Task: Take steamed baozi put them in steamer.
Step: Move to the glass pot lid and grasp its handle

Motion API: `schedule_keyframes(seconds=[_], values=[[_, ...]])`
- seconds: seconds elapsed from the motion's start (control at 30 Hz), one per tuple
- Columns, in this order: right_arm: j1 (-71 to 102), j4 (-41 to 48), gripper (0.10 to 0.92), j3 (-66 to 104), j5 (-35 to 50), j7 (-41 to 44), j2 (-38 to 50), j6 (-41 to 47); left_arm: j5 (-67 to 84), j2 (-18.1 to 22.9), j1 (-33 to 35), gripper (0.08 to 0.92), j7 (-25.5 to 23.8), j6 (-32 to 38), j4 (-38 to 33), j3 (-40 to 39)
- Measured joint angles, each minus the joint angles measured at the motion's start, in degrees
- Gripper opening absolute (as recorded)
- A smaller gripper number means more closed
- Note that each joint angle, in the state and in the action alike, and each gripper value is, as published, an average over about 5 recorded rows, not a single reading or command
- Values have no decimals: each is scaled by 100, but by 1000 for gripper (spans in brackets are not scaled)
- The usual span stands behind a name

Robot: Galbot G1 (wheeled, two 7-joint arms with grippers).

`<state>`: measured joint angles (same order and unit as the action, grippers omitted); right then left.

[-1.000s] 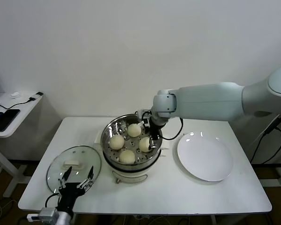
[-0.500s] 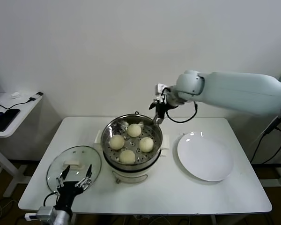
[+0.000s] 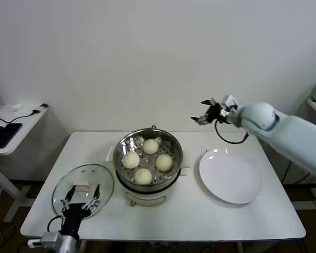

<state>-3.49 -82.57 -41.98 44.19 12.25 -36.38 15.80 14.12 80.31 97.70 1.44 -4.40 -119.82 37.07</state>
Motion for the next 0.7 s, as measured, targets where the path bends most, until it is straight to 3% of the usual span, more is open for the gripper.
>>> schedule_keyframes(seconds=[0.43, 0.7], values=[[4695, -88, 823, 4658, -897, -513, -684, -1463, -199, -57, -91, 823, 199, 318, 313, 12], [6553, -13, 823, 6039, -1013, -599, -1513, -2437, -600, -62, -178, 823, 398, 574, 542, 48]])
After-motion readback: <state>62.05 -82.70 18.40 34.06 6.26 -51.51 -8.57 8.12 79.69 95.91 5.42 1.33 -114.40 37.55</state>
